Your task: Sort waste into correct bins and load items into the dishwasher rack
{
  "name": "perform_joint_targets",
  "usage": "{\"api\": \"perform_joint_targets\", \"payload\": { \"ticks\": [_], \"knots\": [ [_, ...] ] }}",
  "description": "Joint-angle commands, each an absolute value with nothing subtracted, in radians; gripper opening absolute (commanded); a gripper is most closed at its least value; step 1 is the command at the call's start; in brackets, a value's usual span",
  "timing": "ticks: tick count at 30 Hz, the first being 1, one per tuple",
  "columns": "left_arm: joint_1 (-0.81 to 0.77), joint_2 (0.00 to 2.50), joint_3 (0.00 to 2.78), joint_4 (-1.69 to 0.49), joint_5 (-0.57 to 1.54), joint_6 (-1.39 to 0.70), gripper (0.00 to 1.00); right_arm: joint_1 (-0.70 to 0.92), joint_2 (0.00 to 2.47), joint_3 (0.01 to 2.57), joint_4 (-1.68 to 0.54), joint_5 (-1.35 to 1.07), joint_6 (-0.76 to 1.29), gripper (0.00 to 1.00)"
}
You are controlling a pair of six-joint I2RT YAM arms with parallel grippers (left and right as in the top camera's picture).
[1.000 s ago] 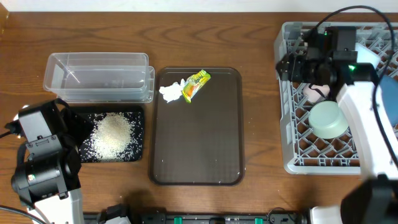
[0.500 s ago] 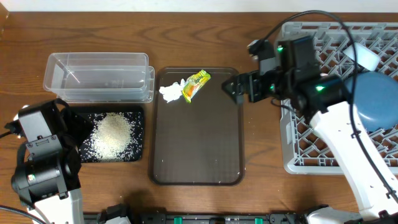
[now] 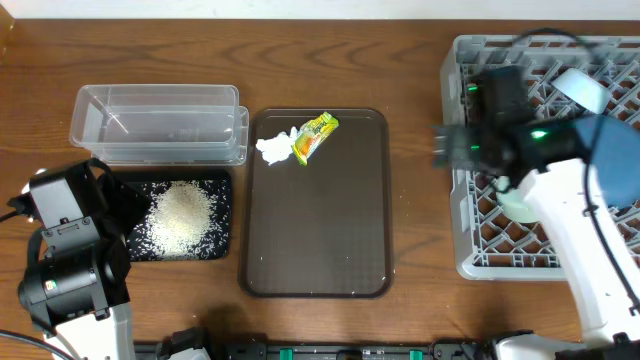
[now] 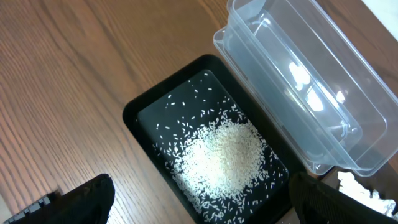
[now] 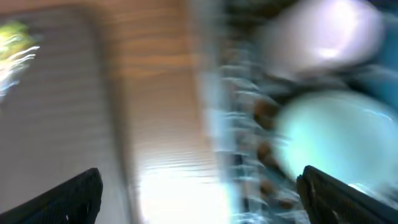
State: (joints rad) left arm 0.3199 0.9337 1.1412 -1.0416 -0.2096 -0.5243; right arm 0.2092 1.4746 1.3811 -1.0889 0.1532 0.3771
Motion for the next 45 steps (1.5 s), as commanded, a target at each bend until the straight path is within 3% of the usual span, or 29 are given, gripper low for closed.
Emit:
{"api": "perform_joint_targets", "payload": {
  "ticks": [1,12,20,29,31,35,39,42,45],
  "knots": [
    [0.326,0.934,1.15,-1.043,-0.218,-0.525,0.93,0.096,1.476,1.393,-1.127,0.326,0.482,0.99],
    [0.326,0.934,1.15,-1.043,-0.218,-0.525,0.92,-0.135,1.476,1.388,-1.152,0.273,0.482,0.99],
    [0.326,0.934,1.15,-1.04,-0.216,-0.53,0.92,-0.154,1.476,1.388,-1.153,0.272,0.482,0.99],
    [0.326,0.934,1.15,-1.005,-0.124,-0.672,0.92,-0.15,1.476,1.388,-1.153,0.272,0.482,0.99],
    [0.326,0.933,1.15,-1.005,-0.018,-0.673,0.92,-0.15,1.476,1.388,-1.153,0.272,0.482,0.99],
    [0.326,0.935,1.15,-1.015,0.402,-0.807,0.93,-0.15,1.476,1.388,-1.153,0.272,0.482,0.99],
    [0.318,0.935,1.15,-1.053,0.716,-0.77,0.92,-0.15,1.476,1.388,-1.153,0.272,0.482,0.99],
    [0.275,0.935,1.15,-0.908,0.913,-0.653,0.92,-0.15,1.476,1.388,-1.153,0.272,0.482,0.99],
    [0.189,0.947,1.165,-0.755,0.98,-0.647,0.92,-0.15,1.476,1.388,-1.153,0.272,0.482,0.99]
  ]
}}
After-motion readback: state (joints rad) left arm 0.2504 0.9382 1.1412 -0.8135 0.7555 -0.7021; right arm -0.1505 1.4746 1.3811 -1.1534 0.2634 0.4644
